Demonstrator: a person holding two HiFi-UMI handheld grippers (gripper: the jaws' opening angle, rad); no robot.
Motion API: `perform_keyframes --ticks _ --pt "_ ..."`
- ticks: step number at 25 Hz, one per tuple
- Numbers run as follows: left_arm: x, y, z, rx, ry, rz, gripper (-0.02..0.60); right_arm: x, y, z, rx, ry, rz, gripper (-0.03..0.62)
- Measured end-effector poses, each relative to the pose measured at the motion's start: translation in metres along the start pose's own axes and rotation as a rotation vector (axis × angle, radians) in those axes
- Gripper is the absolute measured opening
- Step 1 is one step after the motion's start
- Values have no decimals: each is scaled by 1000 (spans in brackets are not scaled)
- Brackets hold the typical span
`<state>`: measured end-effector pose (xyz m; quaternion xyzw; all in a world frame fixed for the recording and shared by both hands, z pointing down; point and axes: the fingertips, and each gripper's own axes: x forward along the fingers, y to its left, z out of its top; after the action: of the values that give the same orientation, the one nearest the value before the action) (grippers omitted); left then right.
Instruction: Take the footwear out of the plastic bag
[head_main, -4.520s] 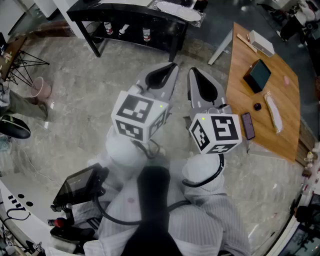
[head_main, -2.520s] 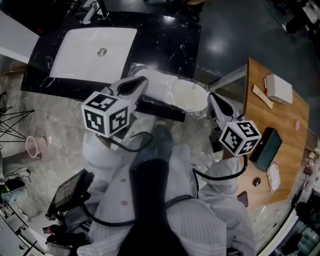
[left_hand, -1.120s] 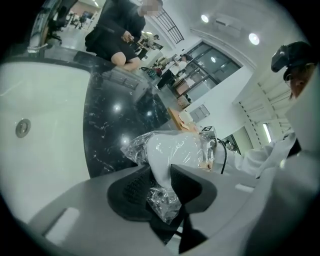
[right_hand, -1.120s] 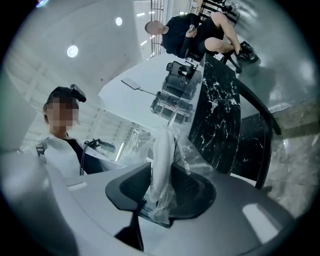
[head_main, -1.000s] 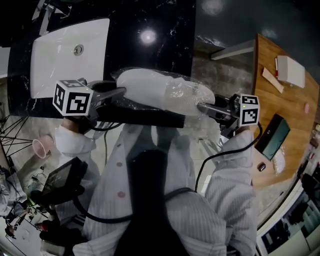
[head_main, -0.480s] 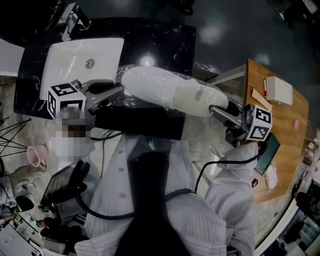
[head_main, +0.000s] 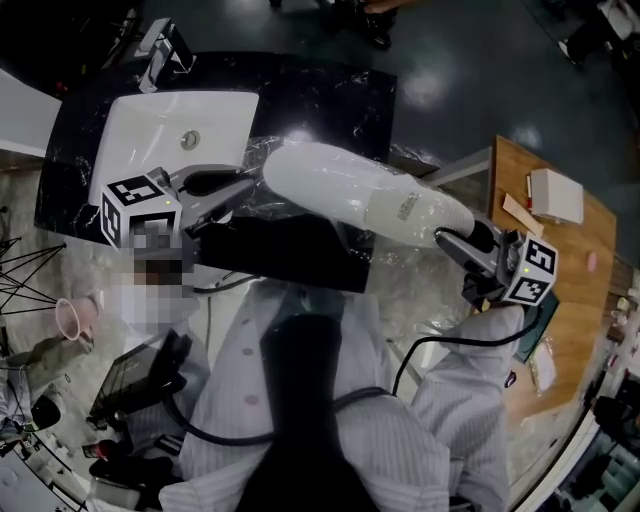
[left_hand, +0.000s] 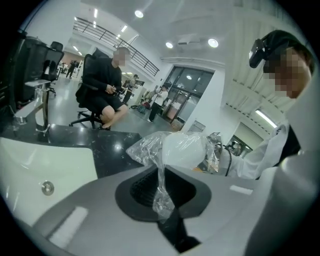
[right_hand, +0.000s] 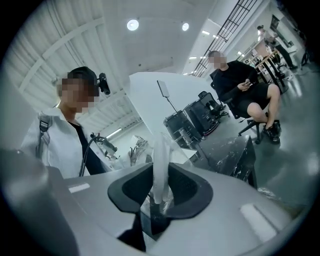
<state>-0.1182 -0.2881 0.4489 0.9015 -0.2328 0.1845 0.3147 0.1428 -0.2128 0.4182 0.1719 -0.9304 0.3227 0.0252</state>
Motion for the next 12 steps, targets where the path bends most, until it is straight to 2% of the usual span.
perform_keyframes --ticks 2,6,12 --pt "-7 11 2 7 -11 60 20 -8 -1 0 -2 -11 -25 106" --pt "-20 15 13 21 -45 86 17 -28 1 8 3 -57 -66 103" --pt "-36 31 28 45 -129 259 17 -61 5 17 -38 -122 -278 101"
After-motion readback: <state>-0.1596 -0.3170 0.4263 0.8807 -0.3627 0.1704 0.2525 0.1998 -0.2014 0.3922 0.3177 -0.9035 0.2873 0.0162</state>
